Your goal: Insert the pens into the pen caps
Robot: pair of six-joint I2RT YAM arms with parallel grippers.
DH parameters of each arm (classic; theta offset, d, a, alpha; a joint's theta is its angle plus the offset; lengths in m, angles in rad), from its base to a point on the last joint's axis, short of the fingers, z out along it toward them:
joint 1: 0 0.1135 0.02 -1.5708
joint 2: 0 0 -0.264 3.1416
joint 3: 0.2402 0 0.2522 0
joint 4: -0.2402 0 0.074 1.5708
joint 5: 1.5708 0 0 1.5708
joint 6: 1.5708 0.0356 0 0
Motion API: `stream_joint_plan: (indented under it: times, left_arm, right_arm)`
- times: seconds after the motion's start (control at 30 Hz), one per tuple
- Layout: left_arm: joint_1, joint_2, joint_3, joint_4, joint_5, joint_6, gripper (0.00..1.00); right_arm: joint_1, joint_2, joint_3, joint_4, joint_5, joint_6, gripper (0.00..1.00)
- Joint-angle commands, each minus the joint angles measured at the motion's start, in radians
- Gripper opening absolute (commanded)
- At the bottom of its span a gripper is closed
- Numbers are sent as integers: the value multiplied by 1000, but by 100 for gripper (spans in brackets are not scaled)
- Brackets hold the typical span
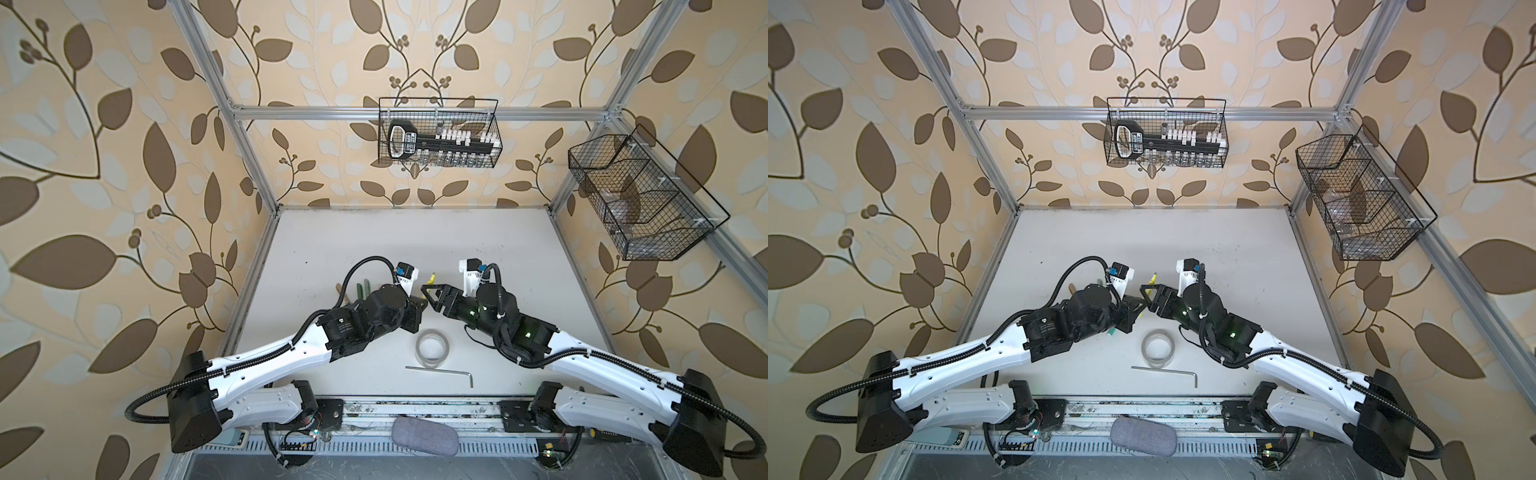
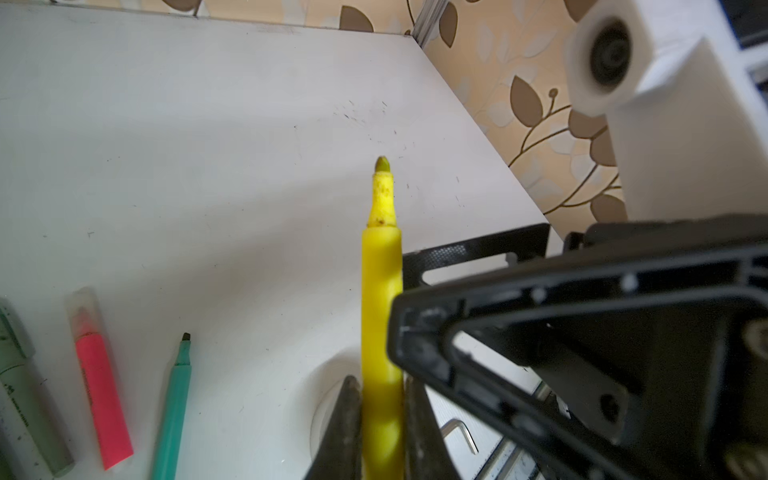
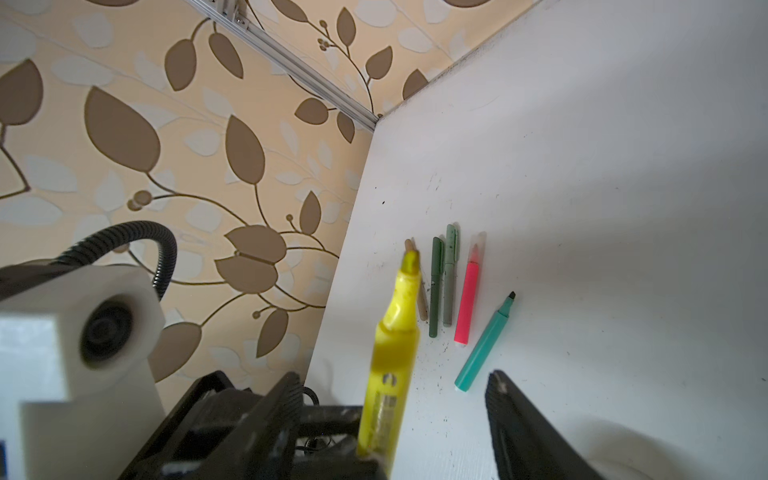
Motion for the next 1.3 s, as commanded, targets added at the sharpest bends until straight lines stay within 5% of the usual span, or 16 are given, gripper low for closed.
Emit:
stream_joint_plan:
  times: [0.0, 0.5, 0.7, 1.03, 1.27]
  left_arm:
    - [5, -12, 17, 33, 47, 30, 0]
    - [5, -2, 25, 39, 83, 44, 0]
    - [5, 5, 25, 42, 98, 51, 14]
    - [5, 35, 40, 35, 111, 56, 27]
    - [4, 23, 32, 42, 111, 56, 27]
  right_arm:
    - [-6, 16, 48, 43, -30, 16, 65]
    - [-29, 72, 55, 59, -64, 41, 20]
    - [-15, 70, 66, 54, -56, 48, 2]
    - [43, 38, 91, 9, 21, 17, 0]
    - [55, 45, 81, 7, 36, 22, 0]
